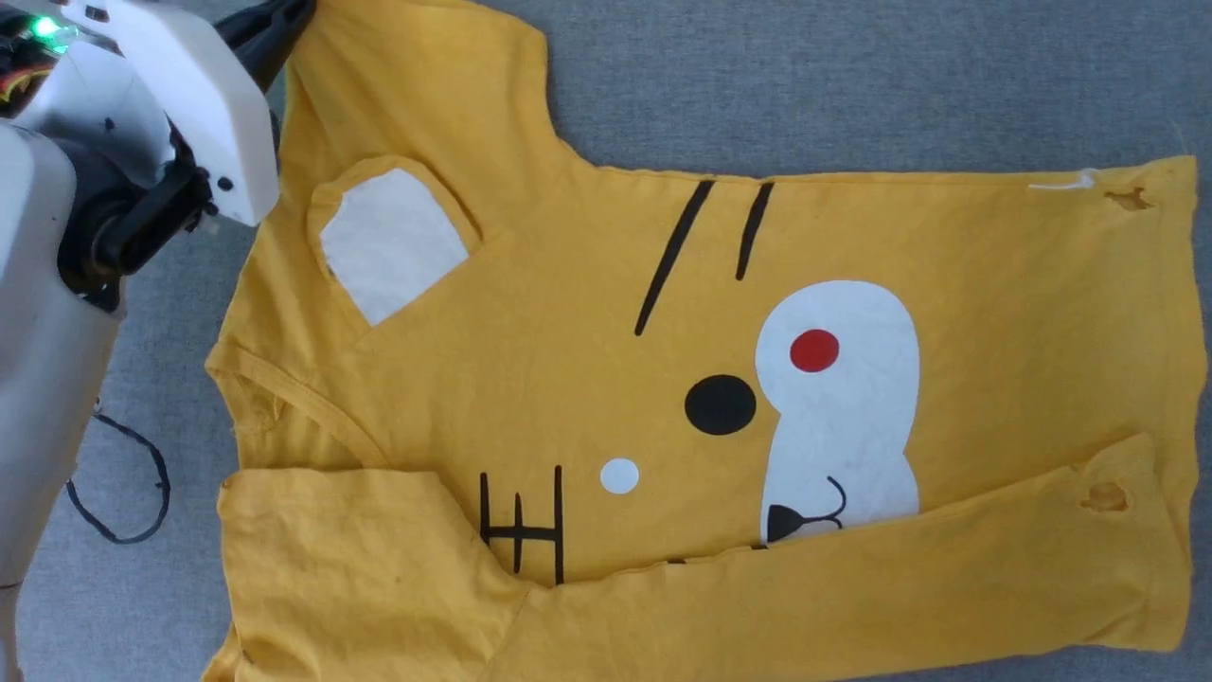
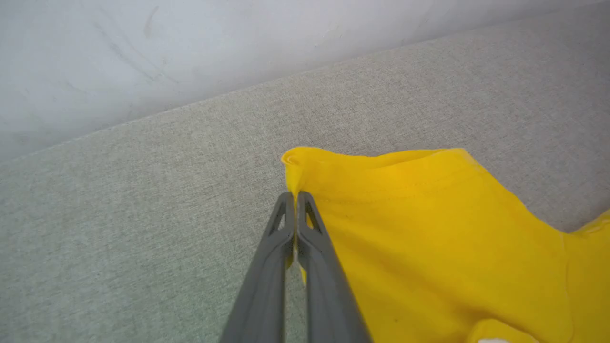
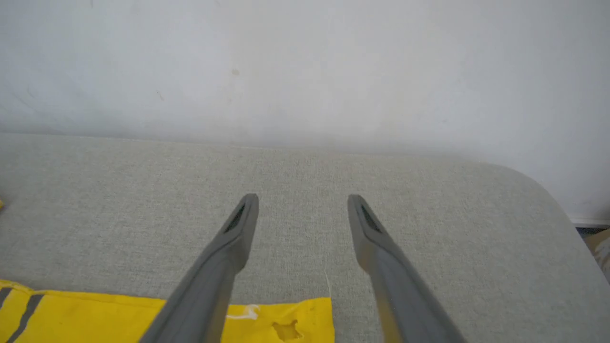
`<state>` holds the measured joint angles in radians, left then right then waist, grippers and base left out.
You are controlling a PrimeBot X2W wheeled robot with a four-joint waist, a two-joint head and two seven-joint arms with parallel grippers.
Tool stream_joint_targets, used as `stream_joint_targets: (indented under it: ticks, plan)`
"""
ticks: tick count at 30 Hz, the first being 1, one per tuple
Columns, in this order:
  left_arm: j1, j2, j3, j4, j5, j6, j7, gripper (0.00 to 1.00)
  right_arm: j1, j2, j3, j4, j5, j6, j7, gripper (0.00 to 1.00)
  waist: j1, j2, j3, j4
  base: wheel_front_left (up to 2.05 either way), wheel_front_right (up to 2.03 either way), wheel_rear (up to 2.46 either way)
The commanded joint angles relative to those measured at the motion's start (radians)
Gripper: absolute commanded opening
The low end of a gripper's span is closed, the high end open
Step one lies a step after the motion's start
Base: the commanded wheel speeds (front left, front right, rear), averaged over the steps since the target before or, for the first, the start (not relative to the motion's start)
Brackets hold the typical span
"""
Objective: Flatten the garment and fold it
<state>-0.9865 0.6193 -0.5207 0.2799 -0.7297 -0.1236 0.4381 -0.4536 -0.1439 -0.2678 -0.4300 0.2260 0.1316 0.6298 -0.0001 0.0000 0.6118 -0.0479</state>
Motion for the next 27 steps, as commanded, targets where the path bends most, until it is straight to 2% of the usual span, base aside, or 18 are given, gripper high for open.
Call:
stream_joint_targets:
  ticks: [1, 5, 13, 19, 20, 21, 27]
  plan:
    - [0.01, 0.001, 0.005, -0.005, -0.002, 0.001, -0.009, 0.0, -0.022, -0.014, -0.016, 0.04, 0.005, -0.001, 0.044, 1.0, 0.0001, 0.0, 0.007, 0.012, 0.0, 0.0, 0.0]
    - [0.01, -0.002, 0.006, -0.018, -0.005, 0.007, -0.01, 0.0, -0.026, -0.051, -0.033, 0.124, -0.005, -0.001, 0.126, 1.0, 0.0001, 0.0, 0.028, 0.03, 0.0, 0.0, 0.0]
    - [0.006, 0.0, 0.0, -0.031, 0.0, 0.019, -0.007, 0.0, 0.026, -0.024, -0.071, 0.185, 0.008, -0.001, 0.203, 1.0, 0.0001, 0.0, 0.057, 0.044, 0.0, 0.0, 0.0]
    - [0.003, 0.001, -0.003, -0.036, 0.0, 0.027, -0.002, 0.0, 0.047, 0.016, -0.067, 0.174, 0.023, -0.001, 0.276, 1.0, 0.0001, 0.0, 0.066, 0.043, 0.0, 0.0, 0.0]
    - [0.002, 0.0, -0.004, -0.036, 0.0, 0.028, -0.002, 0.0, 0.048, 0.021, -0.069, 0.173, 0.021, -0.001, 0.284, 0.47, 0.0001, 0.0, 0.067, 0.043, 0.0, 0.0, 0.0]
    - [0.001, -0.002, -0.005, -0.037, 0.0, 0.029, -0.001, 0.0, 0.047, 0.024, -0.069, 0.171, 0.018, -0.001, 0.287, 0.0, 0.0001, 0.0, 0.068, 0.044, 0.0, 0.0, 0.0]
    - [-0.006, -0.003, -0.001, -0.037, 0.011, 0.035, -0.035, 0.0, 0.021, 0.036, -0.069, 0.151, 0.008, -0.001, 0.25, 0.0, 0.0001, 0.0, 0.059, 0.045, 0.0, 0.0, 0.0]
